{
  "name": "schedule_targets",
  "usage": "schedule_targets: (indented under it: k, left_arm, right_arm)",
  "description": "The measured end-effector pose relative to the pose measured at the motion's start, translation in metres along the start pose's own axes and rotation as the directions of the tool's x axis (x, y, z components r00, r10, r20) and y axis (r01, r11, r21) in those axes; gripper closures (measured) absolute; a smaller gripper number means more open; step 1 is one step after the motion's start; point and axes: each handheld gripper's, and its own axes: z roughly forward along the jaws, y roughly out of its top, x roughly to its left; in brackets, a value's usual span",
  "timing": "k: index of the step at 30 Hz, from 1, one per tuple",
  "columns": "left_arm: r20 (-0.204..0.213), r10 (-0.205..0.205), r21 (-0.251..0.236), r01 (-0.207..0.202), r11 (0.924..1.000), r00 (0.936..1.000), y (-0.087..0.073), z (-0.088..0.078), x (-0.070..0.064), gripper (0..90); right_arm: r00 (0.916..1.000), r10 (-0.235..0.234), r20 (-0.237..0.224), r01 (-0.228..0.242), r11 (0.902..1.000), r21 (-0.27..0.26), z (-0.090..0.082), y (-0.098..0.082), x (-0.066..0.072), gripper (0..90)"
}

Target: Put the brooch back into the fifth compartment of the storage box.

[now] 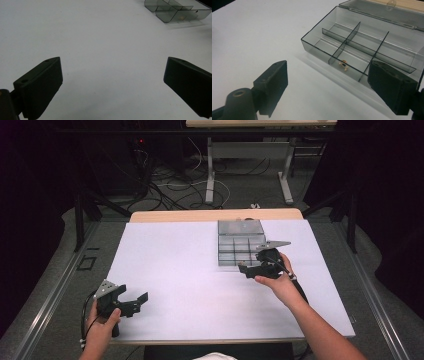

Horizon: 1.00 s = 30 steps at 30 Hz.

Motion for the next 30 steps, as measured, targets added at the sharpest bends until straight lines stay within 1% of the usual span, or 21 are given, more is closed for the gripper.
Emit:
schedule_targets:
  k: [2, 3, 5, 6, 7, 13, 14, 17, 21, 24, 29, 30]
  left_arm:
    - [0.000, 0.001, 0.001, -0.001, 1.0000, 1.0000, 0.000, 0.000, 0.000, 2.3]
    - [0.000, 0.001, 0.001, -0.001, 1.0000, 1.0000, 0.000, 0.000, 0.000, 2.2]
    - [0.001, 0.001, 0.002, -0.001, 1.0000, 1.0000, 0.000, 0.000, 0.000, 2.3]
    - [0.000, 0.001, 0.002, -0.001, 1.0000, 1.0000, 0.000, 0.000, 0.000, 2.3]
    - [0.000, 0.001, 0.003, -0.001, 1.0000, 1.0000, 0.000, 0.000, 0.000, 2.3]
    - [-0.001, 0.002, 0.004, -0.002, 1.0000, 1.0000, 0.000, 0.001, 0.000, 2.3]
    - [-0.001, 0.002, 0.005, -0.002, 1.0000, 1.0000, 0.000, 0.001, 0.000, 2.3]
    - [-0.001, 0.005, 0.005, -0.005, 1.0000, 1.0000, 0.000, 0.000, 0.000, 2.3]
    - [-0.003, 0.005, 0.005, -0.005, 1.0000, 1.0000, 0.000, 0.000, -0.001, 2.3]
    - [-0.003, 0.005, 0.005, -0.005, 1.0000, 1.0000, 0.000, 0.001, -0.001, 2.3]
    - [-0.003, 0.005, 0.006, -0.005, 1.0000, 1.0000, 0.000, 0.000, -0.001, 2.3]
    - [-0.004, 0.004, 0.005, -0.004, 1.0000, 1.0000, 0.000, 0.000, -0.001, 2.3]
  right_arm:
    - [1.0000, -0.004, -0.002, 0.004, 1.0000, -0.001, -0.004, -0.003, 0.001, 15.9]
    - [1.0000, 0.001, -0.002, -0.001, 1.0000, -0.001, -0.006, -0.004, 0.002, 15.8]
    - [0.9999, -0.012, 0.006, 0.012, 0.9999, -0.001, -0.009, -0.008, 0.003, 15.7]
    - [0.9999, -0.011, 0.002, 0.011, 0.9999, 0.004, -0.011, -0.010, 0.003, 15.4]
    - [1.0000, -0.005, -0.001, 0.005, 1.0000, -0.001, -0.012, -0.012, 0.004, 15.4]
    - [1.0000, 0.005, 0.005, -0.005, 1.0000, -0.006, -0.022, -0.026, 0.003, 15.1]
    - [0.9999, 0.006, 0.013, -0.006, 1.0000, -0.003, -0.024, -0.028, 0.003, 15.1]
    - [0.9996, 0.012, 0.024, -0.012, 0.9999, -0.010, -0.030, -0.035, 0.001, 14.7]
    - [0.9988, 0.032, 0.037, -0.032, 0.9994, -0.014, -0.037, -0.044, -0.003, 14.2]
    - [0.9986, 0.038, 0.036, -0.037, 0.9991, -0.019, -0.042, -0.051, -0.006, 13.3]
    - [0.9978, 0.043, 0.050, -0.043, 0.9990, -0.012, -0.048, -0.061, -0.011, 13.1]
    - [0.9974, 0.053, 0.048, -0.053, 0.9985, -0.012, -0.048, -0.064, -0.012, 13.0]
